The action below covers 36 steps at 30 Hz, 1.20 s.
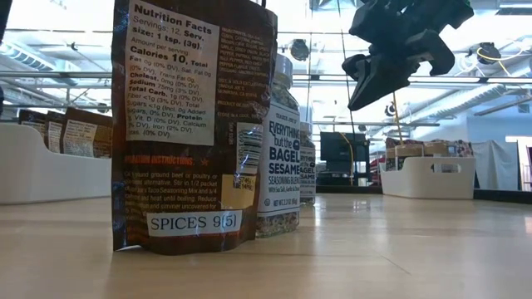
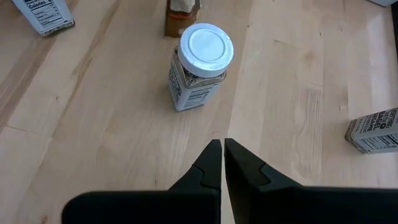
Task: Sort spices by type
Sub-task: Put the orange seasoning pack into the left white bin
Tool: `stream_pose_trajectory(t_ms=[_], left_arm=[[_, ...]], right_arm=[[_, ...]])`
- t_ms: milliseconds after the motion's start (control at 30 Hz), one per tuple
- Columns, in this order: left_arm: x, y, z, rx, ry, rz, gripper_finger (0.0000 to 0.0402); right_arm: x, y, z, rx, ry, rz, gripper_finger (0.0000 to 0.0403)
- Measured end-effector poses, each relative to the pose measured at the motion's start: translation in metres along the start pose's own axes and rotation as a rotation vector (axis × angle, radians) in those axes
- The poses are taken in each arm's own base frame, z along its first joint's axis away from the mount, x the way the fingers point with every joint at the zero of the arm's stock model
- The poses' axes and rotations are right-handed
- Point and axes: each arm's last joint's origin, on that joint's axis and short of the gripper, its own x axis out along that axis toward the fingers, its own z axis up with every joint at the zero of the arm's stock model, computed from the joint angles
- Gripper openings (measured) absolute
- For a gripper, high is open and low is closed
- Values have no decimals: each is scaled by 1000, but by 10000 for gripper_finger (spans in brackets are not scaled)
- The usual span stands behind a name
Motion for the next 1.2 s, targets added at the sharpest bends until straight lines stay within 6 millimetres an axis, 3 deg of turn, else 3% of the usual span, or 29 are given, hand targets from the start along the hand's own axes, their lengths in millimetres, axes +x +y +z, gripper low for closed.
stream_pose_trajectory(t_ms=[167,467,800,1000,1200], left_arm=[[0,1,0,20,16,12,139],[0,1,0,89,6,14,9],[-5,0,1,153,-1,12,5],[-29,-4,5,219,4,-16,5],[-64,4,14,285,-8,95,5]], right_arm=[[0,0,0,0,0,0,0],[0,0,0,0,-3,-1,0],[0,0,0,-8,-3,-1,0],[0,0,0,-12,-3,-1,0],[0,0,0,-13,-4,-2,0]])
